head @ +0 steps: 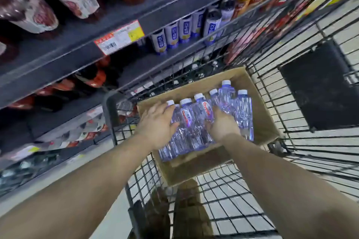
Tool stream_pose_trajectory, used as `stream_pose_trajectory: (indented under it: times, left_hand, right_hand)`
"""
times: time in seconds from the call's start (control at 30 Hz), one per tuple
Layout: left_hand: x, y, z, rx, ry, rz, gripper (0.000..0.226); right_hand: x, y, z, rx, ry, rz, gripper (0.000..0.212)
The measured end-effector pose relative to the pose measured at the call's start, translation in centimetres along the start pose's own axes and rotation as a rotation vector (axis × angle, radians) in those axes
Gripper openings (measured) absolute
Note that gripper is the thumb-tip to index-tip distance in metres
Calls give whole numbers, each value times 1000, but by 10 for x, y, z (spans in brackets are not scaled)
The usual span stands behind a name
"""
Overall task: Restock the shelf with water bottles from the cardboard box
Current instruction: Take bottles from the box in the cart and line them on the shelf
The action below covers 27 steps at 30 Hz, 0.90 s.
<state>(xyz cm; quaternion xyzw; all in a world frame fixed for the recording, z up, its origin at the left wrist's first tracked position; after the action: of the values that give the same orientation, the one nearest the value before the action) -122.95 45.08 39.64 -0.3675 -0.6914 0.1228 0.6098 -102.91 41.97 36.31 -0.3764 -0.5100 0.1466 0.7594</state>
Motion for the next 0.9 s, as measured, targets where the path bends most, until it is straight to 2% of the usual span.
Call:
stream_pose_trajectory:
  times: [0.27, 0.47, 0.6, 0.67, 0.77, 0.8, 0.9]
  left_hand:
    - [-13, 20, 6, 29, -56, 57, 63]
    - [-7, 22, -2, 15, -81, 68, 65]
    - [-1, 23, -11, -74, -113, 74, 82]
    - [-5, 23, -16, -75, -199, 115, 95]
    - [-10, 20, -19, 23, -580, 193, 108]
    - [-12, 19, -19, 50, -699, 196, 100]
    - [-14, 12, -12, 116, -939, 134, 55]
  right_hand:
    - [-15, 33, 4, -90, 89, 94, 76]
    - [-4, 24, -1, -85, 269, 58, 75]
    - [9, 9, 7, -60, 438, 9, 74]
    - [18, 0, 17, -16, 548, -11, 69]
    - [26, -12, 38, 76, 681, -56, 39]
    - [25, -16, 45, 104, 716, -50, 36]
    - [16, -16, 53, 160, 836, 26, 45]
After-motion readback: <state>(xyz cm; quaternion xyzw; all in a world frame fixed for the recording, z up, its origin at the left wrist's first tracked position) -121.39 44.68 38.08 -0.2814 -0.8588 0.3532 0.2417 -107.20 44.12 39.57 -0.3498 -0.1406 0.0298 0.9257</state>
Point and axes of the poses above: each hand's wrist, its own y-axis towards the middle knuckle, its own x-axis out of the back of the hand, z = x × y, the point moved 4 cm from there along y, towards the middle knuckle, and after that the axes turned 6 degrees about z, right-handed, at the moved point
